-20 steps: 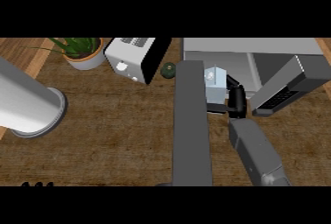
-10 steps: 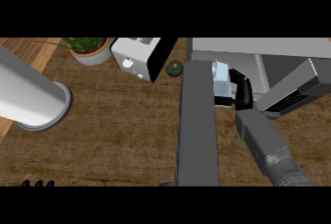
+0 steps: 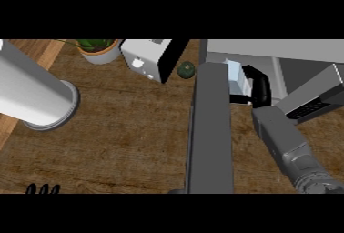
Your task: Pick up the milk, place it into the microwave and close the microwave
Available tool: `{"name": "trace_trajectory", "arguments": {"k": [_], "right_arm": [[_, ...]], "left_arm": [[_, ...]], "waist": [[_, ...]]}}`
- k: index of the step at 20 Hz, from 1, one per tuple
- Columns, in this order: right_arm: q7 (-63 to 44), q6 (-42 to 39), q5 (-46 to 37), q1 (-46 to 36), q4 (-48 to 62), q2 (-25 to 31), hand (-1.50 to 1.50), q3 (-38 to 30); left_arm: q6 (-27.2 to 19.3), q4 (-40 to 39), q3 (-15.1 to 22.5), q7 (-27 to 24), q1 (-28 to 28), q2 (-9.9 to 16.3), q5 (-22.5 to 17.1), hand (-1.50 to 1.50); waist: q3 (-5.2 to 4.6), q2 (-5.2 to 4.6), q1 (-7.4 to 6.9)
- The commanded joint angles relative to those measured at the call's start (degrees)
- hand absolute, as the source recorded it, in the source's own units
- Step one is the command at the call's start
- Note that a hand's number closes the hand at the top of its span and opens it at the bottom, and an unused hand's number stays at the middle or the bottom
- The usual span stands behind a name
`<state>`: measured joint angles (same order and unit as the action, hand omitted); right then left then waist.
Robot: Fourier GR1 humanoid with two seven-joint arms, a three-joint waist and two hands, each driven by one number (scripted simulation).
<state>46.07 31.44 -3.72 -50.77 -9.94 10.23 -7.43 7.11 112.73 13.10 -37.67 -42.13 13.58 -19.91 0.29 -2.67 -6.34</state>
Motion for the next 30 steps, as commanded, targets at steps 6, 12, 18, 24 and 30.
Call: {"name": "trace_trajectory", "arguments": {"k": [6,12,18,24,30], "right_arm": [[3.9,2.4,2.6,-2.8,-0.6,0.2,1.50,-3.9],[5.4,11.1,0.8,-5.0,-0.4,0.8,1.50,-3.8],[4.1,18.0,0.1,-6.2,0.4,1.8,1.50,-4.5],[3.7,19.2,-0.1,-6.4,0.6,3.0,1.50,-5.4],[-15.3,36.9,-8.1,-0.1,9.8,6.3,-1.50,1.5]], "left_arm": [[0.8,-1.3,-1.0,-0.6,0.9,0.3,-0.4,-1.50],[1.3,-1.3,-0.7,0.2,1.3,0.8,-0.6,-1.50],[1.9,-3.2,-1.8,0.6,3.0,1.4,-1.1,-1.50],[2.6,-3.3,-0.6,0.2,3.1,1.1,-0.8,-1.50],[2.1,-3.5,-1.7,0.4,4.3,1.9,0.3,-1.50]], "waist": [[0.12,-0.38,-0.99],[0.03,-0.76,-1.84],[-0.02,-1.04,-1.96],[0.10,-1.81,-3.18],[-0.52,-2.92,-4.84]]}}
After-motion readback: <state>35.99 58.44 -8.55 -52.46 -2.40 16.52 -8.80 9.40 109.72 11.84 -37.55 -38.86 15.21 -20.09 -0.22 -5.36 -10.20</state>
